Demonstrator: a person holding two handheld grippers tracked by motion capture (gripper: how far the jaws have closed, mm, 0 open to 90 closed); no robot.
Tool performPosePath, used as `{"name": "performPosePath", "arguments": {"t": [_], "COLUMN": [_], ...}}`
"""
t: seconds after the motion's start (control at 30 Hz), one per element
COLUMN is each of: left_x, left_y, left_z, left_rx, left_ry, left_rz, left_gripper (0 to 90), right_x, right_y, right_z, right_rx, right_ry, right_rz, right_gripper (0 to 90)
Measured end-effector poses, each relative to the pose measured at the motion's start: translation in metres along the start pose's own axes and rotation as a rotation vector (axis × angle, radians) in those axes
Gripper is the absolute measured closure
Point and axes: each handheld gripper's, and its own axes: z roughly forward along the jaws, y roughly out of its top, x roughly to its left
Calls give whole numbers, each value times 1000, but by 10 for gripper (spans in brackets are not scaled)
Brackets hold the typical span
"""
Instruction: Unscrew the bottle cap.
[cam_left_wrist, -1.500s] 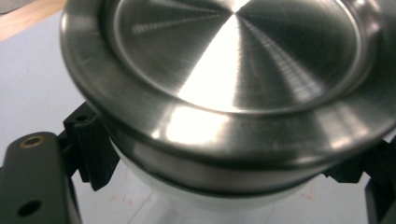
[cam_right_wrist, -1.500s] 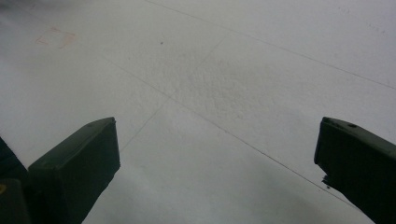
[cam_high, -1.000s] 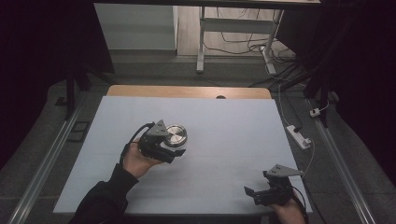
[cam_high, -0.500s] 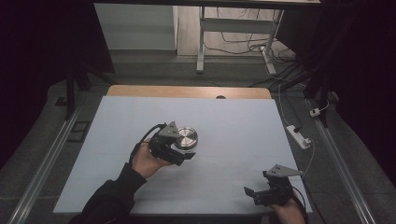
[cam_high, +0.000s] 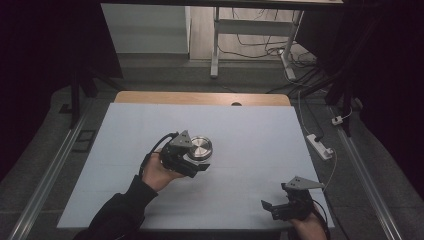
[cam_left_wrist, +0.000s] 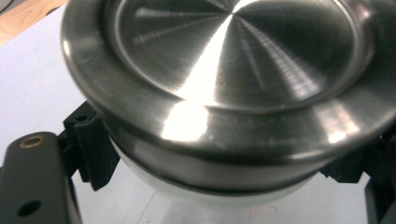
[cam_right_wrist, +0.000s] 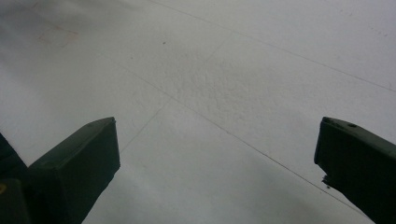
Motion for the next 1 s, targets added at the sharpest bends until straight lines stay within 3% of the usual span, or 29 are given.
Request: {"name": "performPosePath", "arguments": {"t": [0.5,1.0], "left_x": [0,1], "left_y": [-3,-3], "left_z": [5,3], "left_rx": [12,0], "left_ry": [-5,-3], "left_rz": [3,-6], "left_gripper": [153,153], "right_x": [0,5], "right_y": [0,11], "right_z": [-2,-8], "right_rx": [-25,-66], "right_ry": [-5,20], "right_rz": [2,11], "right_gripper": [0,0]}}
